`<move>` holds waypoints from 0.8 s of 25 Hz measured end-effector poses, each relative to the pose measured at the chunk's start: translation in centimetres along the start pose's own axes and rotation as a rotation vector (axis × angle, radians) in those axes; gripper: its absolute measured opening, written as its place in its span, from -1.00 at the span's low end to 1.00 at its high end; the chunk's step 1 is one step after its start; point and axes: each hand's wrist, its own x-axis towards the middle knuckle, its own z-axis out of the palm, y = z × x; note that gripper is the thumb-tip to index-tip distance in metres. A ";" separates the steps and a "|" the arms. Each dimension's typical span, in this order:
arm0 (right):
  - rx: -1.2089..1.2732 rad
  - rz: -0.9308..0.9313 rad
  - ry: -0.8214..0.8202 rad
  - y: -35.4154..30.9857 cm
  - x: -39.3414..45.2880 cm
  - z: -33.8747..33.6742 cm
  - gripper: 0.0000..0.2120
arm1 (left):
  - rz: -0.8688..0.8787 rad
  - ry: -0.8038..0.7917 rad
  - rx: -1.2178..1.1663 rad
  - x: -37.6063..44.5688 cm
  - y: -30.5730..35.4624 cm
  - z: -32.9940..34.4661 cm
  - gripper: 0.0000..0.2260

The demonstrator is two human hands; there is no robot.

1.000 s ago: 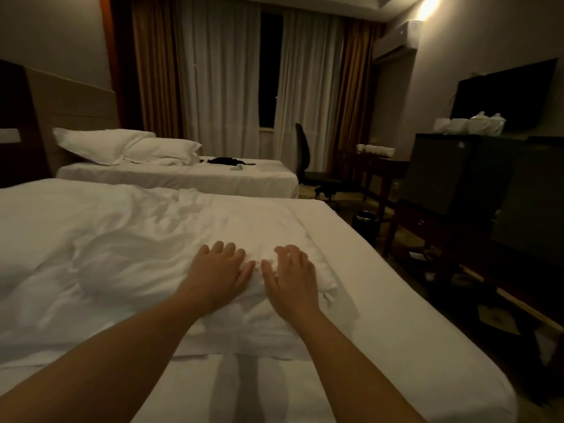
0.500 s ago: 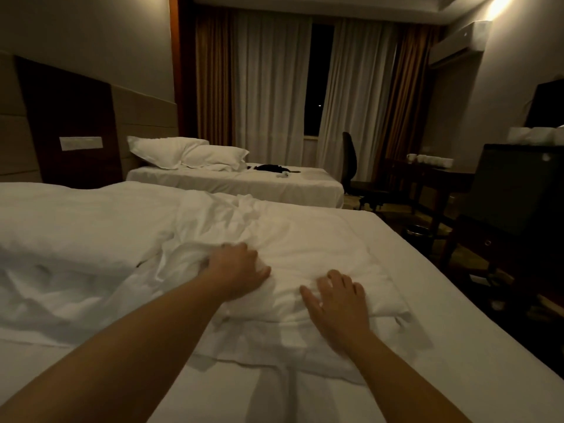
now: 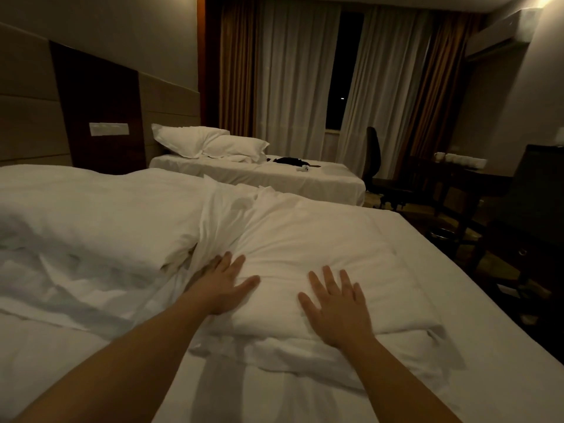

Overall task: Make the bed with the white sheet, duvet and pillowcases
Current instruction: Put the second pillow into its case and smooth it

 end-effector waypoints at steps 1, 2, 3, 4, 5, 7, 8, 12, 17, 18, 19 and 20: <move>-0.004 0.001 -0.019 0.2 0.2 -0.3 -0.09 | 0.000 -0.015 0.018 0.6 0.4 -0.6 -0.25; -0.006 -0.004 -0.044 0.2 0.6 -0.7 -0.13 | 0.003 -0.010 0.031 1.1 0.7 -1.6 -0.25; -0.010 -0.011 -0.070 0.2 1.2 -1.1 -0.21 | 0.011 0.024 0.019 1.7 1.2 -2.7 -0.27; -0.010 -0.019 -0.094 0.0 2.0 -1.5 -0.29 | 0.021 0.077 -0.011 2.3 1.7 -3.8 -0.31; -0.003 -0.030 -0.108 -0.4 2.8 -1.9 -0.34 | 0.045 0.130 -0.029 2.9 2.3 -4.7 -0.37; 0.030 -0.066 -0.122 -1.8 4.7 -2.5 -0.40 | 0.132 0.135 0.029 4.8 3.2 -5.8 -0.46; 0.052 -0.081 -0.119 -2.6 5.6 -2.6 -0.40 | 0.156 0.103 0.092 5.9 3.5 -6.0 -0.48; 0.105 -0.118 -0.063 -4.6 9.8 -2.4 -0.39 | 0.059 0.028 0.123 11.9 2.2 -6.2 -0.48; 0.050 -0.079 -0.031 -4.7 15.4 -1.4 -0.36 | -0.065 0.052 -0.153 17.5 -1.3 -3.2 -0.40; 0.030 -0.058 -0.022 -4.4 15.8 -0.7 -0.35 | -0.078 0.051 -0.206 18.0 -2.0 -2.0 -0.39; 0.011 -0.040 -0.017 -4.2 16.2 0.1 -0.34 | -0.087 0.045 -0.245 18.4 -2.6 -0.8 -0.38; -0.008 -0.030 -0.020 -4.1 16.1 0.9 -0.34 | -0.092 0.044 -0.268 18.5 -3.1 0.3 -0.37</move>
